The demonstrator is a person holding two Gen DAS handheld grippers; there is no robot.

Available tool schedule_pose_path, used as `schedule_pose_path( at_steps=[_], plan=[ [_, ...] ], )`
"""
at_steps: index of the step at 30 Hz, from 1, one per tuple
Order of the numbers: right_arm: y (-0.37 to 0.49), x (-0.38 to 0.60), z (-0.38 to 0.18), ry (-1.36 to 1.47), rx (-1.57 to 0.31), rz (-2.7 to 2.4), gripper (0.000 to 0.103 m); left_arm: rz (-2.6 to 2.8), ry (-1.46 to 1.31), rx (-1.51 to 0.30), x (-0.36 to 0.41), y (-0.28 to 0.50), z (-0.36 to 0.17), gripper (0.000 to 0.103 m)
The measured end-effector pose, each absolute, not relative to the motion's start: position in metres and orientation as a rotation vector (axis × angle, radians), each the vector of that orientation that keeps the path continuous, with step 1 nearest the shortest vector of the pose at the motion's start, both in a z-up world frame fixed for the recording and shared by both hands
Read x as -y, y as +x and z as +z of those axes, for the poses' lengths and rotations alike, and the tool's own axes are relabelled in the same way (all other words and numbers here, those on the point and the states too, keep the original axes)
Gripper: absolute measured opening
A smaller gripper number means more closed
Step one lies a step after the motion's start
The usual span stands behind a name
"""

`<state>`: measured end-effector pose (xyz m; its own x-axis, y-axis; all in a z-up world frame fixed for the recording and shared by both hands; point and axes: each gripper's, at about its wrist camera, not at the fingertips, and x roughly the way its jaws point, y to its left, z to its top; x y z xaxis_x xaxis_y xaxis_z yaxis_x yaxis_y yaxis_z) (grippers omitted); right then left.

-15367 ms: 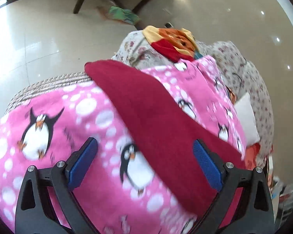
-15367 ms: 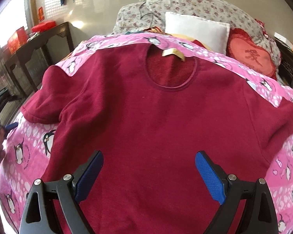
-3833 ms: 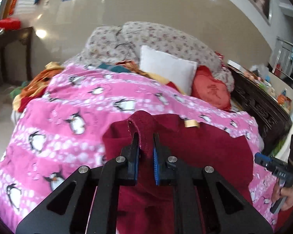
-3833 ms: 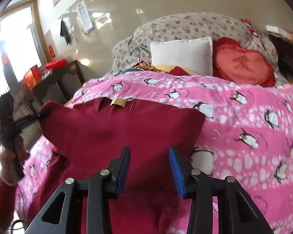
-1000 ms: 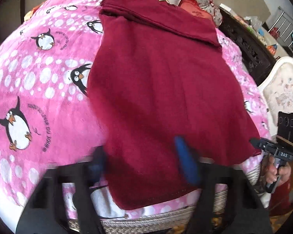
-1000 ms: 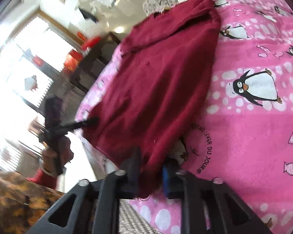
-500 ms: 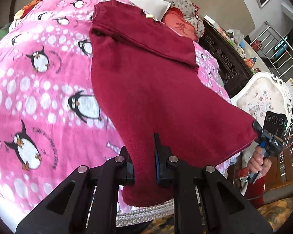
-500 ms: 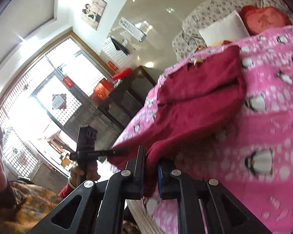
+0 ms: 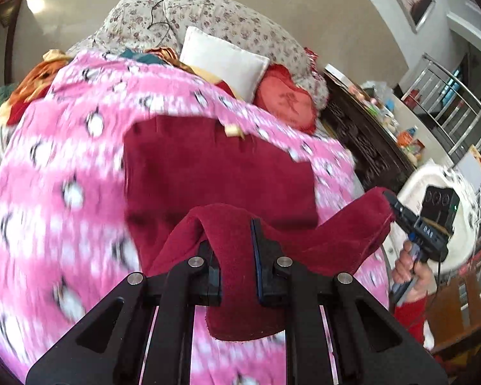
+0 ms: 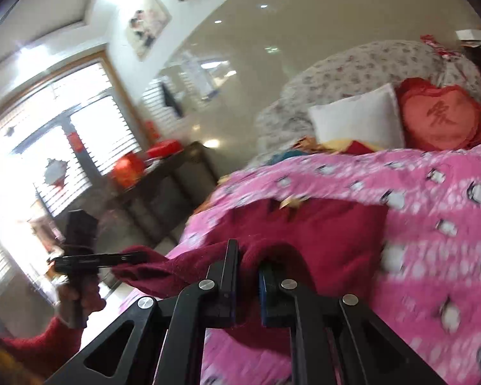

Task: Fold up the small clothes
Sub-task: 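Grasp the hem with both tools and lift it toward the collar, then lay the hem onto the collar and open both tools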

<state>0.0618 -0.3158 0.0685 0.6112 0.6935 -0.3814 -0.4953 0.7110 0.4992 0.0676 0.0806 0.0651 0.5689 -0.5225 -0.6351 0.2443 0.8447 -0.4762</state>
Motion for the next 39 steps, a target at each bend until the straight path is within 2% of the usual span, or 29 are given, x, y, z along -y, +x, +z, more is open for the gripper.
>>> schedule_pose_path(
  at_steps=[4,9,11,13,15,17,19,23,26,30,39],
  plan=[
    [0.134,0.313,0.044,0.383,-0.654,0.617,0.009,-0.394,-0.346,-0.899,-0.069,0.139,0.050,0.012],
    [0.220,0.323,-0.011,0.507,-0.789,0.506,0.011,-0.346,-0.376,-1.035,-0.065,0.210,0.009,0.014],
    [0.239,0.326,-0.029,0.516,-0.828,0.477,0.018,-0.369,-0.400,-1.045,-0.066,0.219,0.006,0.025],
    [0.245,0.327,-0.031,0.509,-0.820,0.484,0.035,-0.413,-0.421,-1.046,-0.067,0.223,0.012,0.031],
    [0.241,0.332,-0.020,0.521,-0.775,0.505,0.041,-0.438,-0.396,-1.041,-0.069,0.222,0.022,0.037],
    [0.237,0.338,-0.006,0.525,-0.725,0.484,0.046,-0.410,-0.371,-1.000,-0.072,0.221,0.037,0.066],
    [0.235,0.346,0.010,0.524,-0.684,0.438,0.050,-0.369,-0.405,-0.917,-0.084,0.218,0.056,0.078],
    [0.210,0.334,0.034,0.468,-0.652,0.508,0.050,-0.361,-0.458,-0.875,-0.102,0.204,0.069,0.078],
    [0.193,0.303,0.036,0.342,-0.671,0.556,0.050,-0.360,-0.395,-0.872,-0.092,0.187,0.064,0.078],
    [0.200,0.268,0.016,0.225,-0.733,0.538,0.050,-0.337,-0.324,-0.919,-0.072,0.179,0.037,0.078],
    [0.261,0.280,-0.041,0.265,-0.852,0.324,0.050,-0.131,-0.343,-0.932,-0.087,0.231,-0.027,0.078]
  ],
)
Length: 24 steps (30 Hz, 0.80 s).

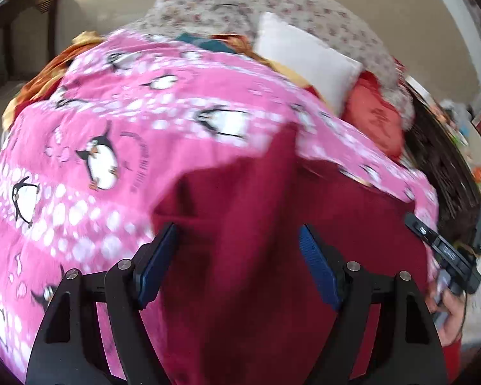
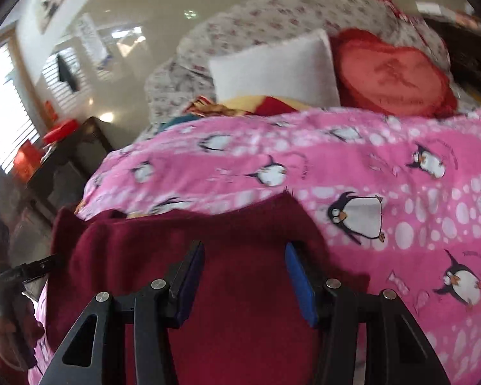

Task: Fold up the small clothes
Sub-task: 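Lay the hem onto the collar and open both tools, then grasp the side edge of the folded bundle with the right tool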

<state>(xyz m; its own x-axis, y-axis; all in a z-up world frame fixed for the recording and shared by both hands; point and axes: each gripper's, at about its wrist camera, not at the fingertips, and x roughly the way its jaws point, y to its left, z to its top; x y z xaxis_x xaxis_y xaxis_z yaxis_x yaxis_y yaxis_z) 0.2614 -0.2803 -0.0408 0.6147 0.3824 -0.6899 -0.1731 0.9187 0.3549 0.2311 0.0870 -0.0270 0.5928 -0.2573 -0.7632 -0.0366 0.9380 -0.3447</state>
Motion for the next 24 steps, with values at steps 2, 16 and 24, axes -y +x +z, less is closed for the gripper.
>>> schedule_pose_path(
  at_steps=[2,16,24],
  plan=[
    [0.269,0.285,-0.045,0.281,-0.866,0.316,0.050,-0.110,-0.378,-0.956,-0.097,0.239,-0.036,0.078],
    [0.115,0.301,-0.022,0.138,-0.873,0.415,0.053,-0.331,-0.314,-0.899,-0.108,0.094,-0.017,0.078],
    [0.075,0.325,-0.057,0.197,-0.920,0.404,0.054,-0.317,-0.175,-0.914,-0.078,0.070,-0.054,0.078]
  ],
)
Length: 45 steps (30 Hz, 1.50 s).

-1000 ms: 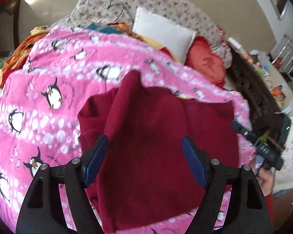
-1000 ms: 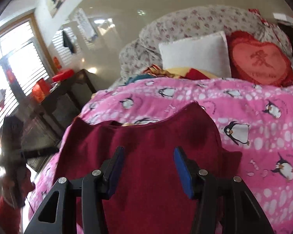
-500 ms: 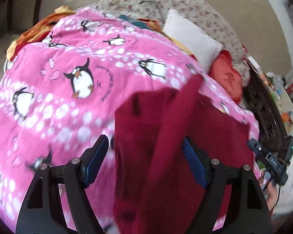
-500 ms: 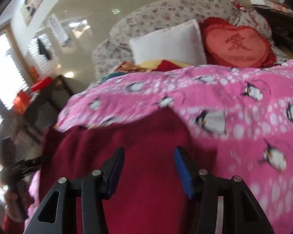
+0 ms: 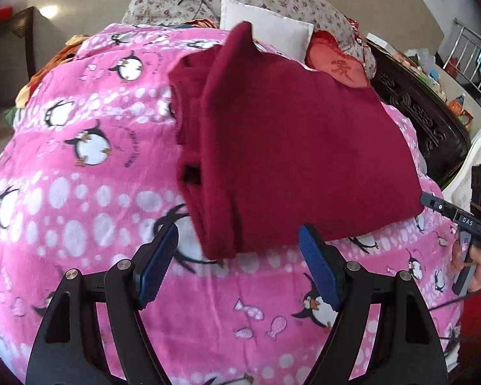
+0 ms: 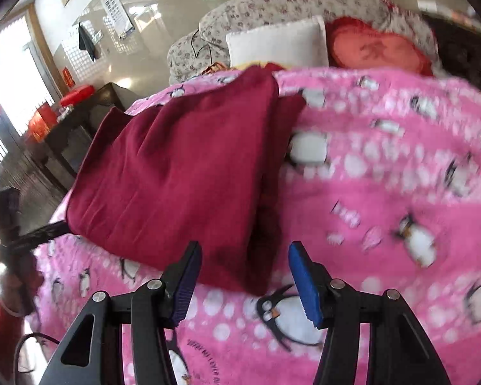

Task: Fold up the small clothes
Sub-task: 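Grasp the side edge of the folded bundle with the right tool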

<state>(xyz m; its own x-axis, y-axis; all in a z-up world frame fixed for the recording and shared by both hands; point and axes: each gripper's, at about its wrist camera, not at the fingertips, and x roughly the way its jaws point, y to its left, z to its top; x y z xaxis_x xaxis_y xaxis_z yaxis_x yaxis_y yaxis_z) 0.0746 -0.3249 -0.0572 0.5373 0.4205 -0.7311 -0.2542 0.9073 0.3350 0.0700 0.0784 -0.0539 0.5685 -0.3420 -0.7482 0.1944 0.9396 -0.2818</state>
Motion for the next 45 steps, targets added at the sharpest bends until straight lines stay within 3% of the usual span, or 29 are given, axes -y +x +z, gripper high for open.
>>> schedule_pose_path(
  at_steps=[1,2,3,5,10,16,19,22,33,45],
  plan=[
    [0.076,0.324,-0.062,0.213,-0.931,0.419,0.050,-0.322,-0.180,-0.913,-0.077,0.071,-0.056,0.078],
    [0.079,0.320,-0.067,0.213,-0.941,0.435,0.031,-0.326,-0.188,-0.912,-0.073,0.075,-0.059,0.078],
    [0.080,0.317,-0.070,0.196,-0.943,0.431,0.025,-0.328,-0.193,-0.914,-0.072,0.077,-0.061,0.078],
    [0.078,0.315,-0.071,0.169,-0.936,0.419,0.017,-0.334,-0.225,-0.927,-0.073,0.080,-0.064,0.061],
    [0.059,0.328,-0.050,0.176,-0.891,0.445,0.010,-0.346,-0.244,-0.929,-0.088,0.076,-0.058,0.053],
    [0.068,0.325,-0.066,0.138,-0.947,0.365,0.012,-0.284,-0.277,-0.957,-0.101,0.082,-0.072,0.050],
    [0.062,0.330,-0.037,0.155,-0.869,0.312,0.019,-0.251,-0.235,-0.936,-0.101,0.072,-0.056,0.050],
    [0.062,0.318,-0.001,0.160,-0.780,0.354,0.035,-0.228,-0.185,-0.864,-0.097,0.059,-0.038,0.050],
    [0.153,0.109,0.016,-0.059,-0.746,0.636,0.035,-0.154,-0.218,-0.867,-0.079,0.086,-0.055,0.051],
    [0.228,0.007,-0.006,-0.200,-0.787,0.629,0.035,-0.180,-0.304,-0.871,-0.097,0.096,-0.077,0.058]
  ],
)
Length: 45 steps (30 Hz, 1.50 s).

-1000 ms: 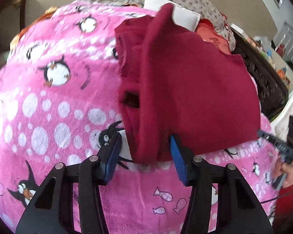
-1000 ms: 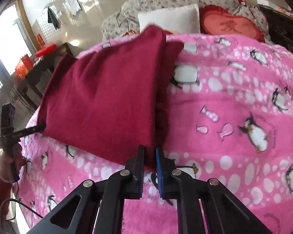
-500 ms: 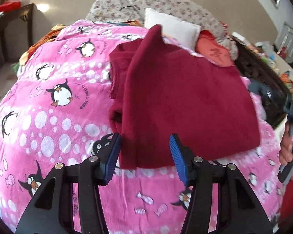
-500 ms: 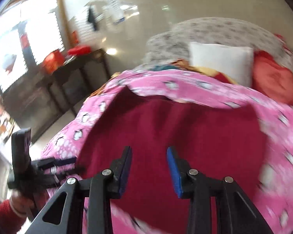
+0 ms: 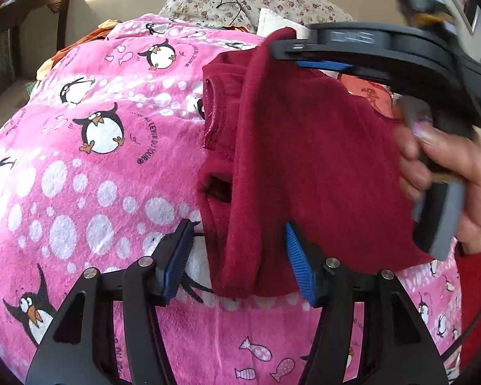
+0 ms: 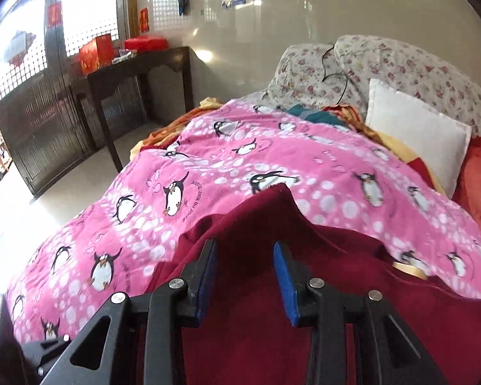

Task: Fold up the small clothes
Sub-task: 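Grasp the side edge of the folded bundle with the right tool, then lift the held side with the right tool and fold it over the bundle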

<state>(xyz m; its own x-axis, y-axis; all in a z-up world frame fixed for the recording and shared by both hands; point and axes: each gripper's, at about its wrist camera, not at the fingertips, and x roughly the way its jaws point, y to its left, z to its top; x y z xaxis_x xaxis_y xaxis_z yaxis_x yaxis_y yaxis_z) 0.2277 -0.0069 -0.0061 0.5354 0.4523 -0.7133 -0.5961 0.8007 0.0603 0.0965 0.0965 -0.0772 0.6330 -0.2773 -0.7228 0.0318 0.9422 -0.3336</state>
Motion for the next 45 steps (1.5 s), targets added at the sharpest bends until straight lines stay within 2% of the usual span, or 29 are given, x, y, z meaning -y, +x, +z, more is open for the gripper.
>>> schedule_pose_path(
  at_steps=[10,22,25,29,33,35,40,43,45],
  plan=[
    [0.254,-0.018,-0.037,-0.214,-0.862,0.657,0.035,-0.199,-0.304,-0.846,-0.099,0.097,-0.080,0.060],
    [0.249,-0.009,-0.007,-0.174,-0.810,0.611,0.035,-0.256,-0.372,-0.817,-0.106,0.087,-0.084,0.065],
    [0.261,-0.020,-0.016,-0.168,-0.839,0.604,0.035,-0.288,-0.420,-0.809,-0.110,0.087,-0.085,0.071],
    [0.273,-0.028,-0.033,-0.176,-0.894,0.603,0.044,-0.319,-0.444,-0.802,-0.111,0.085,-0.086,0.076],
    [0.260,-0.025,-0.019,-0.155,-0.923,0.614,0.054,-0.335,-0.470,-0.796,-0.115,0.083,-0.086,0.076],
    [0.252,-0.028,-0.017,-0.156,-0.966,0.613,0.073,-0.338,-0.475,-0.793,-0.113,0.082,-0.085,0.078],
    [0.241,-0.049,-0.025,-0.299,-0.993,0.541,0.075,-0.342,-0.477,-0.792,-0.118,0.083,-0.086,0.078],
    [0.242,-0.062,-0.037,-0.334,-1.006,0.508,0.088,-0.350,-0.494,-0.795,-0.121,0.086,-0.087,0.079],
    [0.244,-0.073,-0.048,-0.403,-1.012,0.483,0.091,-0.355,-0.503,-0.795,-0.124,0.086,-0.087,0.079]
  ],
)
